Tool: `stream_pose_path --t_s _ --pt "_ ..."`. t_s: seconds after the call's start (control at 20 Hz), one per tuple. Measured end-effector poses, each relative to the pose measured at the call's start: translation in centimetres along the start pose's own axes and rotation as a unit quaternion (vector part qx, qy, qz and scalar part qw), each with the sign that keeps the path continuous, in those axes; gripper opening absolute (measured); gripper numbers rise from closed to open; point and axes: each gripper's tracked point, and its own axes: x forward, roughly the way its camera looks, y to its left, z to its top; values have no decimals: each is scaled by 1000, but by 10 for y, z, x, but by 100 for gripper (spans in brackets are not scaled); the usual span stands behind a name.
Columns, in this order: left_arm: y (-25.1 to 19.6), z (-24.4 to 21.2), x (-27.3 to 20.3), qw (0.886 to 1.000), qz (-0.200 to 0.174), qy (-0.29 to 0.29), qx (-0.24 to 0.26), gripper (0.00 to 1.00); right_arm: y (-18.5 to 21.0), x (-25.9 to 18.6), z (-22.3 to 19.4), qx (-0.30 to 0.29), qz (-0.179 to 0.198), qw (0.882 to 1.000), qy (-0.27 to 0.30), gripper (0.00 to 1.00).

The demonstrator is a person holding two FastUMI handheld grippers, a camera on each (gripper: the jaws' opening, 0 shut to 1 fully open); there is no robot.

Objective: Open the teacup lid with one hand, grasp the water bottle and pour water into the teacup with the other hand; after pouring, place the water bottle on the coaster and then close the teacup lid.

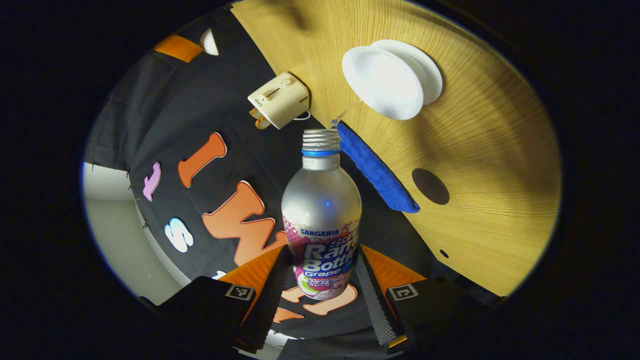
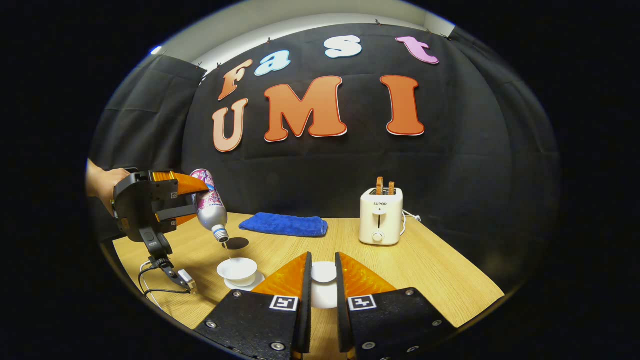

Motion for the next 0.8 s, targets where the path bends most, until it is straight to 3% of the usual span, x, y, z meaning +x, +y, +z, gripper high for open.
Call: stream_pose_path --t_s 0.45,0.8 --pt "34 -9 -3 999 40 7 -26 84 1 0 10 4 -1 1000 -6 22" --pt "28 -10 -8 998 54 12 -43 82 10 5 11 2 2 1000 -2 22"
